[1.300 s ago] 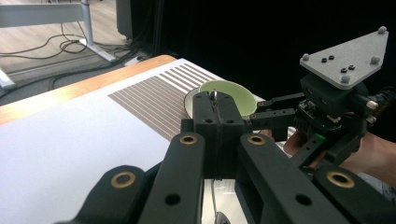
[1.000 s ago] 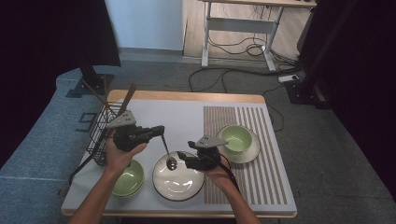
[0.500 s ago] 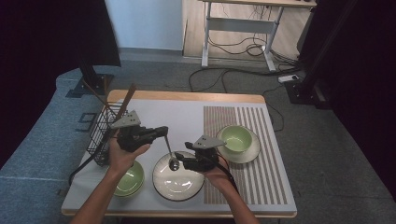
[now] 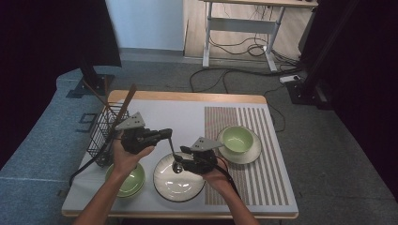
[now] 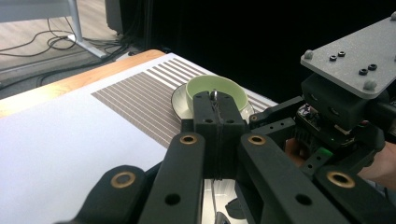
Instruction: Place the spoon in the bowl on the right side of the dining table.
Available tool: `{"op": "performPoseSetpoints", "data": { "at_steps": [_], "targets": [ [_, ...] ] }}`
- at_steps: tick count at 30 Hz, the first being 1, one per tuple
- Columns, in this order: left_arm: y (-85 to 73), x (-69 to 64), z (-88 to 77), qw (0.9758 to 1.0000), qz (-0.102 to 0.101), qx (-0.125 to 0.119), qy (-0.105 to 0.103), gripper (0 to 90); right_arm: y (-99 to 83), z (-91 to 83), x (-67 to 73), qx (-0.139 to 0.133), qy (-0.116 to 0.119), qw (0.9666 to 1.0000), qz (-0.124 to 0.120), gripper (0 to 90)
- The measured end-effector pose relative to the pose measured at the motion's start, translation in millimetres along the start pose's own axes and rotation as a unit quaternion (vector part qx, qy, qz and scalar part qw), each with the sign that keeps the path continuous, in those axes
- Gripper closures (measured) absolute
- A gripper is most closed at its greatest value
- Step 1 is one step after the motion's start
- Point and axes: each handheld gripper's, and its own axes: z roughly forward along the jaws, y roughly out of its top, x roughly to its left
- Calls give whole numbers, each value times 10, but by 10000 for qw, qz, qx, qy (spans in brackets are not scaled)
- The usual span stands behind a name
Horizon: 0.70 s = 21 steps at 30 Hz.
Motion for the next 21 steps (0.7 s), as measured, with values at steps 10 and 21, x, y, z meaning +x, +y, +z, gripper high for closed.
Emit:
{"op": "performPoseSetpoints", "data": {
  "at_steps": [10, 21],
  "targets": [
    [-21, -14, 55, 10000, -32, 25, -91, 897, -1, 38, 27, 35, 126, 9999, -42, 672],
    [-29, -19, 74, 9997, -43, 64, -218, 895, -5, 43, 42, -11, 168, 9996, -227, 825]
  ]
}}
